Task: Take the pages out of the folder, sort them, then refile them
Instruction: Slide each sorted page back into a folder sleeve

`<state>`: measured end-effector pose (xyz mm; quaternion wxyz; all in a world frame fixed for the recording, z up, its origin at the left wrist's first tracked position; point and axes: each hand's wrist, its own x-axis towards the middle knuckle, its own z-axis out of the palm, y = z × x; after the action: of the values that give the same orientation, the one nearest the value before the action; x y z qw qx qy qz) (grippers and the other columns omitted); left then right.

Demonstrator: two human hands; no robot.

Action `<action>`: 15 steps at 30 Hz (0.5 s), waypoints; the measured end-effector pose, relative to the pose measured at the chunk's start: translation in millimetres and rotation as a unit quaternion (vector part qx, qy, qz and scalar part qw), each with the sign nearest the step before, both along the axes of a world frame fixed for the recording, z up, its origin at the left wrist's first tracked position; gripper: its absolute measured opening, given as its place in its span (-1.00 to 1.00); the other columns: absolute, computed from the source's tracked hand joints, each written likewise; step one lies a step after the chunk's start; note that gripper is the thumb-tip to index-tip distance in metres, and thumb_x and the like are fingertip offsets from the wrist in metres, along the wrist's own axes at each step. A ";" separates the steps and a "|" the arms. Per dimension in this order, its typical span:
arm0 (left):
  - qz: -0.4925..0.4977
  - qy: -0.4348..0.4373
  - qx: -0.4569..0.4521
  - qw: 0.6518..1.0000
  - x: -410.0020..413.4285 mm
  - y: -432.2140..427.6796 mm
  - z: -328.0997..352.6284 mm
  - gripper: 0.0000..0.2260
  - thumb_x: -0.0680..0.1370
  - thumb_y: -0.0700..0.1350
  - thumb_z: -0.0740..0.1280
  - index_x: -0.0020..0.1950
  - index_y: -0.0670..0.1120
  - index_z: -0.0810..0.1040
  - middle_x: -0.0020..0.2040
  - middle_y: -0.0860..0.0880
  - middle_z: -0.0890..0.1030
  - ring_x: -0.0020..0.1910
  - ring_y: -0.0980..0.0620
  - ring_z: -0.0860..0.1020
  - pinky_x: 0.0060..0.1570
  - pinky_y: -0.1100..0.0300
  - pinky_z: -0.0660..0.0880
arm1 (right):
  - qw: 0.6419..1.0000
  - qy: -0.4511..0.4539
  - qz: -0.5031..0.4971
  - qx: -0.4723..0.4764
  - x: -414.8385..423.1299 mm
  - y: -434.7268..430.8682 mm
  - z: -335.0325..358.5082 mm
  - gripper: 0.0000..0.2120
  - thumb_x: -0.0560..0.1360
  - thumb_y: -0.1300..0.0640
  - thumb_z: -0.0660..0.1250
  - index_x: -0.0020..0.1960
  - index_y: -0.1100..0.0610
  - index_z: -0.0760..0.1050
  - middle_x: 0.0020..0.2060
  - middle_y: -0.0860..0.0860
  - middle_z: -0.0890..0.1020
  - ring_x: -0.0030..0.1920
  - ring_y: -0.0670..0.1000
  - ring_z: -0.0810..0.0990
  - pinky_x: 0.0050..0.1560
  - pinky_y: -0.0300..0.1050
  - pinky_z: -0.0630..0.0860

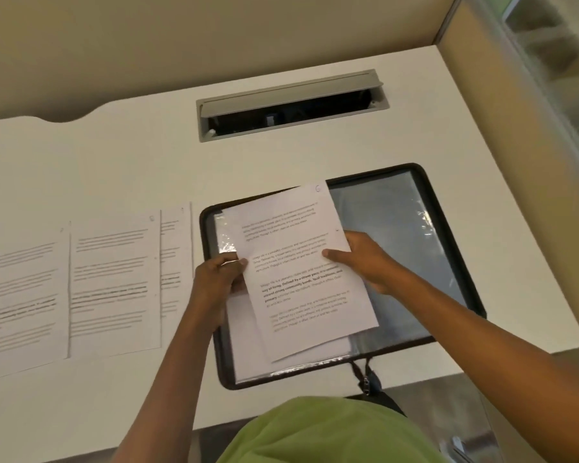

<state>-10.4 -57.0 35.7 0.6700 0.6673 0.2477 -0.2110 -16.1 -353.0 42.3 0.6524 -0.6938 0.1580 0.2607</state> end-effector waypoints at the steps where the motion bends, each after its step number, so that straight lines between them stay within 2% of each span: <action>1: -0.018 -0.003 0.005 1.000 1.5 -13.9 -0.6 -0.92 0.62 -0.24 0.42 0.09 -0.18 0.68 0.01 -0.15 0.76 -0.04 -0.12 0.74 -0.05 0.03 0.67 | 1.000 0.005 -0.006 0.003 -3.0 -14.6 0.6 -0.68 0.57 0.17 0.44 0.32 0.08 0.57 0.13 -0.03 0.73 0.09 0.03 0.73 0.03 -0.03 0.69; 3: -0.048 -0.015 0.024 0.998 5.7 -40.7 -1.8 -0.89 0.61 -0.23 0.44 0.13 -0.17 0.67 0.01 -0.13 0.76 -0.02 -0.14 0.75 0.01 -0.04 0.67 | 1.000 0.005 -0.021 0.000 -9.2 -43.3 2.0 -0.68 0.57 0.18 0.44 0.32 0.08 0.57 0.12 -0.03 0.73 0.06 0.01 0.74 -0.07 -0.13 0.68; 5: -0.082 -0.059 0.092 0.991 11.8 -66.7 -2.3 -0.82 0.59 -0.22 0.47 0.18 -0.11 0.66 -0.01 -0.07 0.76 -0.04 -0.11 0.74 -0.02 0.00 0.68 | 0.999 0.003 -0.044 -0.005 -15.3 -71.7 2.2 -0.67 0.56 0.18 0.45 0.32 0.09 0.57 0.12 -0.01 0.73 0.05 0.01 0.74 -0.08 -0.14 0.68; 8: -0.153 -0.162 0.261 0.939 32.7 -100.0 -9.4 -0.72 0.57 -0.16 0.49 0.27 -0.05 0.64 0.06 0.03 0.70 -0.03 0.05 0.66 -0.02 0.37 0.52 | 0.997 -0.002 -0.070 -0.013 -22.3 -113.5 4.1 -0.69 0.56 0.18 0.45 0.29 0.06 0.58 0.11 -0.02 0.73 0.06 0.02 0.74 -0.07 -0.13 0.68; 9: -0.184 -0.196 0.294 0.917 41.5 -110.4 -12.3 -0.70 0.57 -0.16 0.49 0.30 -0.07 0.64 0.12 0.01 0.68 0.01 0.05 0.63 0.02 0.41 0.48 | 0.997 0.000 -0.076 -0.017 -23.8 -126.7 5.1 -0.69 0.56 0.18 0.45 0.29 0.06 0.58 0.12 -0.02 0.73 0.07 0.03 0.73 -0.05 -0.11 0.68; 10: -0.217 -0.228 0.315 0.895 52.0 -120.8 -16.7 -0.69 0.59 -0.15 0.47 0.33 -0.10 0.63 0.20 -0.03 0.66 0.09 0.02 0.61 0.12 0.36 0.49 | 0.996 0.003 -0.082 -0.017 -25.0 -139.6 5.3 -0.67 0.56 0.17 0.45 0.31 0.08 0.57 0.13 -0.01 0.73 0.09 0.04 0.73 0.00 -0.07 0.69; 12: -0.281 -0.284 0.350 0.847 72.9 -140.9 -27.4 -0.66 0.60 -0.15 0.42 0.39 -0.12 0.61 0.33 -0.11 0.61 0.30 -0.11 0.54 0.37 0.11 0.44 | 0.996 0.012 -0.091 -0.009 -26.6 -162.0 5.9 -0.65 0.57 0.17 0.44 0.34 0.10 0.56 0.16 0.03 0.72 0.12 0.07 0.72 0.08 0.01 0.68; 15: -0.345 -0.298 0.368 0.810 99.6 -169.7 -28.3 -0.56 0.59 -0.25 0.42 0.48 -0.13 0.54 0.44 -0.14 0.52 0.45 -0.16 0.40 0.43 0.07 0.34 | 0.995 0.025 -0.095 0.001 -28.0 -186.6 9.1 -0.69 0.57 0.18 0.42 0.30 0.11 0.58 0.14 0.03 0.72 0.10 0.10 0.73 0.01 -0.01 0.69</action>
<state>89.3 -226.8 7.4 0.2982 0.9358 -0.1515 -0.1114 -44.2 -539.6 51.5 0.6705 -0.6686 0.2394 0.2148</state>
